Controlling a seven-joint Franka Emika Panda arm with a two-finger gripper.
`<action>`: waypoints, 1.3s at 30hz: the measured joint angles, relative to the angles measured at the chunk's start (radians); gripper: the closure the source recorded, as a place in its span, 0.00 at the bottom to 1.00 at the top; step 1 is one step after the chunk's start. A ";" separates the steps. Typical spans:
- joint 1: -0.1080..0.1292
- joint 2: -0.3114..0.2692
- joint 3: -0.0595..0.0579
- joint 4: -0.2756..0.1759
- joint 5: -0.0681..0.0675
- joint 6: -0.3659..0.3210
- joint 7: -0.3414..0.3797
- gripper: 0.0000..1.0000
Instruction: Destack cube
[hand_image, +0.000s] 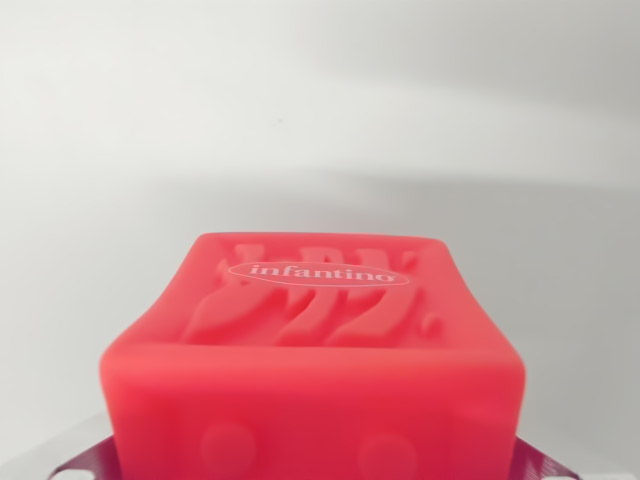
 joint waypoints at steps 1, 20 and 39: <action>-0.003 0.003 0.000 0.004 0.000 0.000 -0.006 1.00; -0.025 0.106 0.002 0.044 0.000 0.059 -0.046 1.00; -0.025 0.168 0.002 0.065 0.000 0.103 -0.046 0.00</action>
